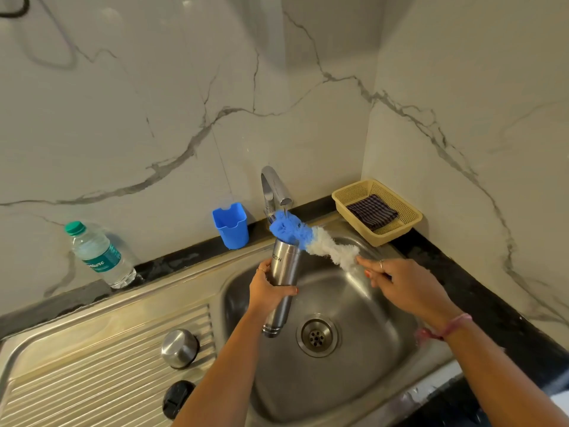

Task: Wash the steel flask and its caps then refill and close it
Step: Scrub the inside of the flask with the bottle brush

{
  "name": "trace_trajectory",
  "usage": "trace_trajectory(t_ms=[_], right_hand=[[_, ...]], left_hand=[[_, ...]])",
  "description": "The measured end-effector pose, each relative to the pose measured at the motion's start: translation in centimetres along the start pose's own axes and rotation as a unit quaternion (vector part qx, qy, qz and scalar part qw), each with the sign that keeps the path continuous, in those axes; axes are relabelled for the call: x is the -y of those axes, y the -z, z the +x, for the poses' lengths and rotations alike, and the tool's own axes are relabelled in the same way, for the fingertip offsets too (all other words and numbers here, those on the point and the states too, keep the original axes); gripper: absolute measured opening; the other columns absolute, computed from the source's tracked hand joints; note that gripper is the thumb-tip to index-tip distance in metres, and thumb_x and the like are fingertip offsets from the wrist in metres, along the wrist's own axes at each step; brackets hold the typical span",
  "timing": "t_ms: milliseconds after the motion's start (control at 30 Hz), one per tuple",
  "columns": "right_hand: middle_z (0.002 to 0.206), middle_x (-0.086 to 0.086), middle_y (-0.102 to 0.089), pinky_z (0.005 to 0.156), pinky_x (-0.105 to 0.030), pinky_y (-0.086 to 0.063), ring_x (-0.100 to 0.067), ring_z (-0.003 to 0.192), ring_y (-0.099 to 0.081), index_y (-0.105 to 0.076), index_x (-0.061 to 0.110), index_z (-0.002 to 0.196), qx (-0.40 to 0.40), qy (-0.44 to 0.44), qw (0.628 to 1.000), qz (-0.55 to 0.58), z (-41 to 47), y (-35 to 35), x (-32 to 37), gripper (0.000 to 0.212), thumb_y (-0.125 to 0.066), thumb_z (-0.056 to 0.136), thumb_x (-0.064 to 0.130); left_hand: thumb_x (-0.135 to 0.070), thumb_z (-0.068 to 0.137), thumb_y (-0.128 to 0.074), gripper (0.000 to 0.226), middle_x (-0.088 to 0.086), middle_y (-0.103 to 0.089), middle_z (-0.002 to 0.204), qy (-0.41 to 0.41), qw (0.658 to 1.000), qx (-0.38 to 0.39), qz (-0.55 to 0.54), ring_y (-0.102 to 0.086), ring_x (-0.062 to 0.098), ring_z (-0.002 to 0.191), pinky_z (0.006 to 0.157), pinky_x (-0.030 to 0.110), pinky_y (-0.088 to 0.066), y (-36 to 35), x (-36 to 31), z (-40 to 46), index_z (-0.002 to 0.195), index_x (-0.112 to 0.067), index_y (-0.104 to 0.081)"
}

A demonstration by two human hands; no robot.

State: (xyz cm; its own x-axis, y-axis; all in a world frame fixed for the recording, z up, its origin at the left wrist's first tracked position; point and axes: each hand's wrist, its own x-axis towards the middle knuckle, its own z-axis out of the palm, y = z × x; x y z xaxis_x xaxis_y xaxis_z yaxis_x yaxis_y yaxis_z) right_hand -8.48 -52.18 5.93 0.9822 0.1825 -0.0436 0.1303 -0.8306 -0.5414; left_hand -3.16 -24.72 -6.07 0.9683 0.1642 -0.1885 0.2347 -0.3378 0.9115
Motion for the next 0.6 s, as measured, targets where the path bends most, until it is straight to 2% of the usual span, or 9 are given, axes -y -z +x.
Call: trace_trajectory(t_ms=[100, 167, 233, 333, 367, 467, 533, 600], right_hand=[[0.068, 0.016, -0.059, 0.048, -0.011, -0.039, 0.011, 0.053, -0.053, -0.055, 0.033, 0.13, 0.027, -0.001, 1.0, 0.002, -1.2, 1.8, 0.0, 0.034, -0.05, 0.098, 0.024], [0.06, 0.016, -0.054, 0.045, -0.012, -0.037, 0.008, 0.047, -0.052, -0.056, 0.033, 0.129, 0.027, -0.03, 0.999, 0.0, -1.3, 2.6, -0.6, 0.033, -0.05, 0.098, 0.023], [0.067, 0.014, -0.059, 0.049, -0.013, -0.037, 0.001, 0.051, -0.054, -0.057, 0.033, 0.129, 0.009, -0.044, 0.999, -0.015, -0.7, 2.2, -0.3, 0.032, -0.05, 0.098, 0.026], [0.084, 0.01, -0.067, 0.057, -0.021, -0.049, -0.004, 0.063, -0.06, -0.058, 0.031, 0.13, 0.006, -0.028, 0.999, -0.021, 0.4, 0.2, 0.9, 0.033, -0.047, 0.099, 0.03], [0.082, 0.012, -0.067, 0.056, -0.019, -0.049, -0.002, 0.06, -0.06, -0.058, 0.031, 0.13, 0.009, -0.019, 1.0, -0.021, 0.4, -0.1, 1.3, 0.033, -0.046, 0.099, 0.03], [0.069, 0.015, -0.058, 0.046, -0.01, -0.038, 0.011, 0.049, -0.053, -0.053, 0.035, 0.131, 0.04, -0.011, 0.999, -0.022, -0.5, 1.5, 1.0, 0.034, -0.048, 0.099, 0.028], [0.067, 0.01, -0.062, 0.045, -0.012, -0.036, 0.004, 0.043, -0.05, -0.054, 0.036, 0.13, 0.057, -0.029, 0.998, -0.024, -0.9, 2.6, 0.2, 0.033, -0.048, 0.098, 0.028], [0.069, 0.008, -0.064, 0.048, -0.015, -0.037, -0.002, 0.047, -0.052, -0.056, 0.035, 0.13, 0.056, -0.041, 0.997, -0.029, -0.6, 2.8, 0.4, 0.033, -0.048, 0.099, 0.029]], left_hand=[[-0.011, 0.059, -0.092, 0.097, -0.002, -0.055, 0.121, 0.005, 1.0, -0.008, -0.008, -0.056, 0.017, 0.105, 0.084, 0.028, -0.048, 0.4, -0.1, 0.2, 0.14, -0.024, -0.041], [-0.01, 0.059, -0.092, 0.097, -0.002, -0.056, 0.121, 0.006, 1.0, -0.008, -0.008, -0.056, 0.016, 0.105, 0.083, 0.027, -0.047, 0.6, -0.2, 0.4, 0.141, -0.024, -0.041], [-0.01, 0.059, -0.091, 0.097, -0.002, -0.056, 0.122, 0.005, 1.0, -0.001, -0.004, -0.057, 0.016, 0.106, 0.085, 0.029, -0.047, 0.6, -0.3, 0.4, 0.14, -0.024, -0.041], [-0.011, 0.058, -0.092, 0.097, -0.001, -0.058, 0.122, -0.001, 1.0, 0.008, -0.003, -0.058, 0.017, 0.106, 0.089, 0.033, -0.05, 0.3, -0.5, 0.5, 0.139, -0.026, -0.041], [-0.011, 0.058, -0.092, 0.097, -0.001, -0.058, 0.122, 0.0, 1.0, 0.006, -0.004, -0.058, 0.018, 0.106, 0.089, 0.034, -0.051, 0.3, -0.5, 0.5, 0.139, -0.027, -0.041], [-0.011, 0.058, -0.092, 0.099, -0.001, -0.056, 0.123, 0.006, 1.0, -0.006, -0.003, -0.057, 0.019, 0.109, 0.091, 0.035, -0.05, 0.7, -0.2, 0.6, 0.141, -0.025, -0.041], [-0.011, 0.058, -0.092, 0.1, -0.001, -0.056, 0.125, 0.008, 1.0, -0.008, -0.001, -0.056, 0.02, 0.111, 0.093, 0.035, -0.05, 0.9, 0.3, 0.7, 0.143, -0.025, -0.04], [-0.011, 0.057, -0.092, 0.099, -0.001, -0.056, 0.125, 0.009, 1.0, -0.004, 0.003, -0.056, 0.02, 0.111, 0.095, 0.037, -0.05, 0.8, 0.5, 0.6, 0.141, -0.025, -0.041]])
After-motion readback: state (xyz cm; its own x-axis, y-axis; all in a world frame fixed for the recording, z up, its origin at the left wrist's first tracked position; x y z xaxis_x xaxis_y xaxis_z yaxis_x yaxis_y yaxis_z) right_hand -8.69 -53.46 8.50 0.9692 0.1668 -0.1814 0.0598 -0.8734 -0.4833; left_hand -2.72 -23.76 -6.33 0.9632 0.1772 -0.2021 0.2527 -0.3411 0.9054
